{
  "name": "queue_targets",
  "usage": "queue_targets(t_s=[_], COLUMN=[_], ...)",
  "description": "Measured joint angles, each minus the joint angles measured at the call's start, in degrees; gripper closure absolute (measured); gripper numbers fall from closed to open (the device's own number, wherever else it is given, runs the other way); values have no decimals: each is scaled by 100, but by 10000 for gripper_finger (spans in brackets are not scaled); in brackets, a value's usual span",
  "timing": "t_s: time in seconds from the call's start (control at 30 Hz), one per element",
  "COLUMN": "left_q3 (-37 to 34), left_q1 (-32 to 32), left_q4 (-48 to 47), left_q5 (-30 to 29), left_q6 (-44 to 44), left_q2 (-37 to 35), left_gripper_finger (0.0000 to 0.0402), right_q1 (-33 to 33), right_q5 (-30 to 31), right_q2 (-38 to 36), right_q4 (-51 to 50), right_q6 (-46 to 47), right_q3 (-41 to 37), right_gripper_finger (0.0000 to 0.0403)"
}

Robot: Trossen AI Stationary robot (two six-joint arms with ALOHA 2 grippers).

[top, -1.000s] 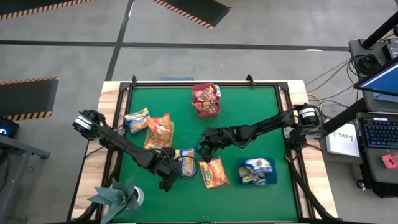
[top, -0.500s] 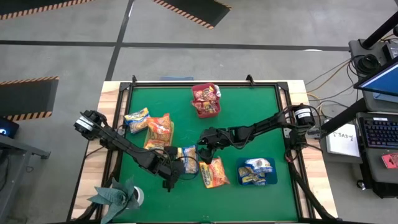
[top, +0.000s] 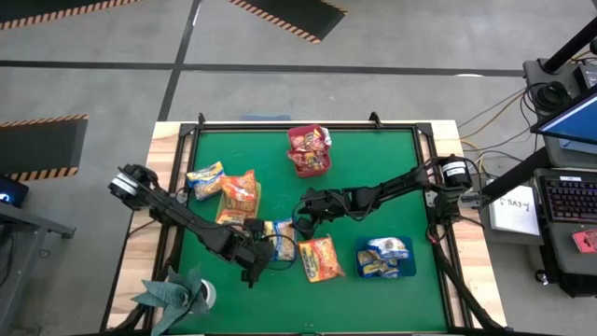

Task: Sort Maruchan noodles
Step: Put the blue noodle pack into the blue bin

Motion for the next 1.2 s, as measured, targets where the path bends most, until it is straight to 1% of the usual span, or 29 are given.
queue_targets(t_s=[0.1,0.2,0.27,0.37,0.47,0.67,0.77,0.87,0.93,1.2], left_q3=[-4,-7,-7,-9,-9,-9,-9,-9,-9,-9], left_q1=[0,0,0,0,0,0,-2,-2,-2,-2], left_q4=[0,1,13,46,68,143,151,149,149,150], left_q5=[-97,-151,-157,-164,-164,-160,-151,-147,-143,-127], left_q6=[-3,-24,-28,-62,-66,-66,-66,-64,-65,-61], left_q2=[49,92,119,169,217,241,241,241,241,236], left_gripper_finger=[402,402,402,402,402,402,402,402,402,402], right_q1=[0,-1,0,2,4,15,17,17,11,9], right_q5=[-39,-89,-160,-472,-921,-1606,-1703,-1769,-1793,-1808], right_q2=[72,197,328,548,781,1324,1499,1554,1544,1526], right_q4=[24,67,303,743,1101,1160,1113,1058,1012,970], right_q6=[-37,-85,-158,-204,-169,-286,-326,-391,-402,-467], right_q3=[0,0,0,1,80,670,933,1059,1071,1078], right_gripper_finger=[50,47,49,56,60,71,81,102,125,259])
